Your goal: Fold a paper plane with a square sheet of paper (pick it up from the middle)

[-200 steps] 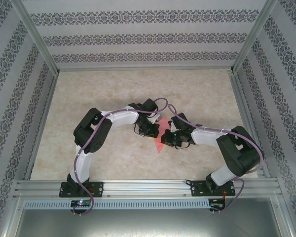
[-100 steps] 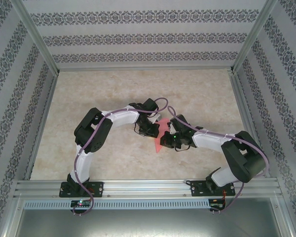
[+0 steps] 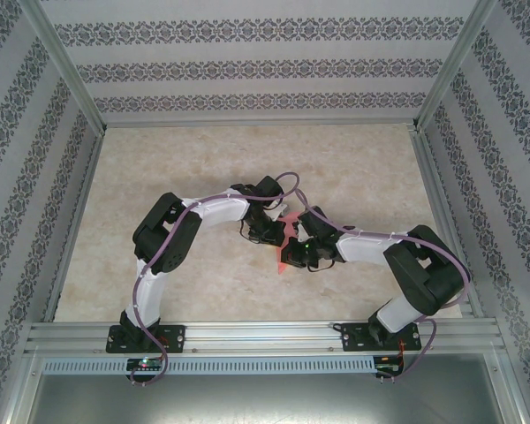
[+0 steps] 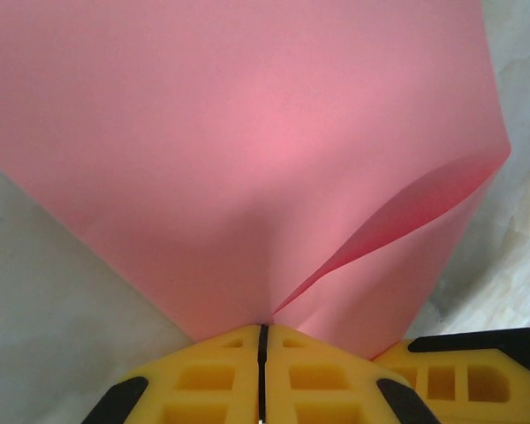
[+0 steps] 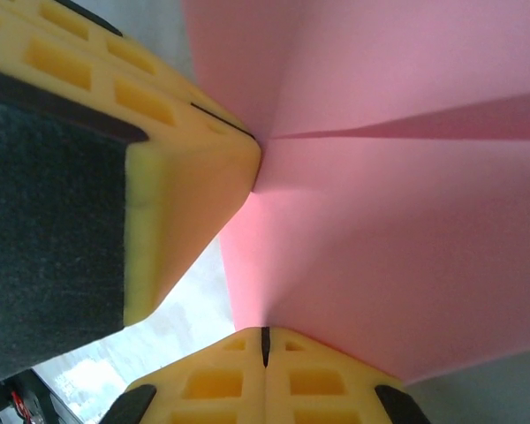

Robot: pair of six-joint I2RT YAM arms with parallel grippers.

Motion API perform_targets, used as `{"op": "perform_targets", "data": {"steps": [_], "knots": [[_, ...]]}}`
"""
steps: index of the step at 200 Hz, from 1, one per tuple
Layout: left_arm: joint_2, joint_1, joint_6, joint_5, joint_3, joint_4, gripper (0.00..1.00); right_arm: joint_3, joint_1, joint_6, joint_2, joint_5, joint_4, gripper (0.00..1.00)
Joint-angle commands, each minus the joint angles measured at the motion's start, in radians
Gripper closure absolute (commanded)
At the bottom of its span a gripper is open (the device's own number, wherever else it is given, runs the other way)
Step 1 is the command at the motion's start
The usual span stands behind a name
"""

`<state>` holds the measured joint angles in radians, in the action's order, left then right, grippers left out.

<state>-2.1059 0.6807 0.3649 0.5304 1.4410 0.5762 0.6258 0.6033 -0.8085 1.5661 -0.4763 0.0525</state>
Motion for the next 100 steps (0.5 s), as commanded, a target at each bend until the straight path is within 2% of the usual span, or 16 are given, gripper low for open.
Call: {"op": "perform_targets", "data": {"steps": [1, 62, 100], "knots": [[-0.117, 0.005, -0.038, -0.169, -0.046, 0.076, 0.9, 0.014, 0.025, 0.046, -0.002, 0.015, 0.14, 1.0], [-0.13, 0.005, -0.044, -0.169, -0.032, 0.084, 0.9, -0.024, 0.057, 0.048, -0.016, 0.01, 0.177, 1.0], [-0.128, 0.005, -0.046, -0.169, -0.034, 0.086, 0.9, 0.003, 0.059, 0.023, -0.083, 0.004, 0.174, 1.0]]}}
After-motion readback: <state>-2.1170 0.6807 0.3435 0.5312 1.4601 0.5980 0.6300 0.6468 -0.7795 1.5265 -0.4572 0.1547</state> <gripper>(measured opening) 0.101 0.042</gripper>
